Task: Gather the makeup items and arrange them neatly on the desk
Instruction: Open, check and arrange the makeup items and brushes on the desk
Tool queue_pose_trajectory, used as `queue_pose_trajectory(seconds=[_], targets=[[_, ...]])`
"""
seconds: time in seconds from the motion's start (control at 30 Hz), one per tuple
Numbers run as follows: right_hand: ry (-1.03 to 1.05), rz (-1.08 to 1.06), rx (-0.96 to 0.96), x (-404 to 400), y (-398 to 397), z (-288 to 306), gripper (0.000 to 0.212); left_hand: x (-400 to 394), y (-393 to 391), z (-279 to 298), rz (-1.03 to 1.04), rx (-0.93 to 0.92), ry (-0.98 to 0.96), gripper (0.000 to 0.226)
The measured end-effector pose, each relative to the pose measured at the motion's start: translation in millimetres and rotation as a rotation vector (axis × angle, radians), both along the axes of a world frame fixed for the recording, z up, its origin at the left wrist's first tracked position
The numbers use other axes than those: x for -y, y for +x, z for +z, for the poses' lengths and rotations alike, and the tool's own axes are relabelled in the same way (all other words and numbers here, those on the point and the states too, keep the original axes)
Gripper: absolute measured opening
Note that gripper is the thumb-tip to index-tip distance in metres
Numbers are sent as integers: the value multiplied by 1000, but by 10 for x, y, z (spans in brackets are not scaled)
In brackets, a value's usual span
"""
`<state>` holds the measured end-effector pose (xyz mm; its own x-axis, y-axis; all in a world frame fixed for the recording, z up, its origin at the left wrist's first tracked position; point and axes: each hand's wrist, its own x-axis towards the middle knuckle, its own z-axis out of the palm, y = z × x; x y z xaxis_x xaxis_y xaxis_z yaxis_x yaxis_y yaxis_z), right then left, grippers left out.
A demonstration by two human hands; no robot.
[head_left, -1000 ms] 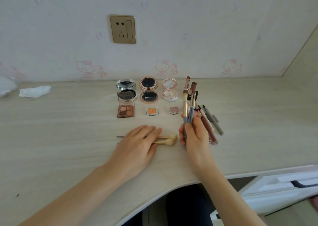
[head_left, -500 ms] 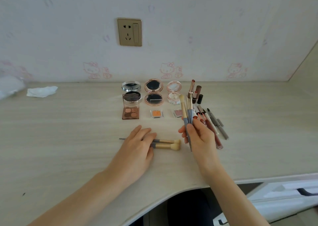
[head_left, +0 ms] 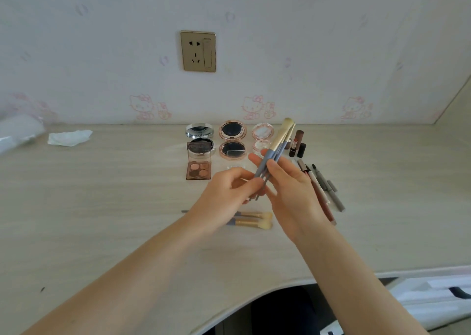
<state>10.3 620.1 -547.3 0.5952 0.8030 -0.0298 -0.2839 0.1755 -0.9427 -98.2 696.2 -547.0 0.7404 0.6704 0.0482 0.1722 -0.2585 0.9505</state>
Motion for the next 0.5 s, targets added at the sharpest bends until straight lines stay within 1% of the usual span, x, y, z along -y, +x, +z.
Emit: queue_pose_trajectory(seconds=[0.07,0.27,0.4,0.5], targets=[[-11,-5,49,-16,-14,-12,23,-18,19,35,-2,25,-82,16],[-59,47,97,4,36,-4,23,-150,-46,55,-24,10,-201,15],[-85,-4,199,-26,79,26,21,-210,-93,93,-95,11,-370,15],[-85,-2,207,-48,53,3,21,-215,-86,92,-114,-8,-377,16]])
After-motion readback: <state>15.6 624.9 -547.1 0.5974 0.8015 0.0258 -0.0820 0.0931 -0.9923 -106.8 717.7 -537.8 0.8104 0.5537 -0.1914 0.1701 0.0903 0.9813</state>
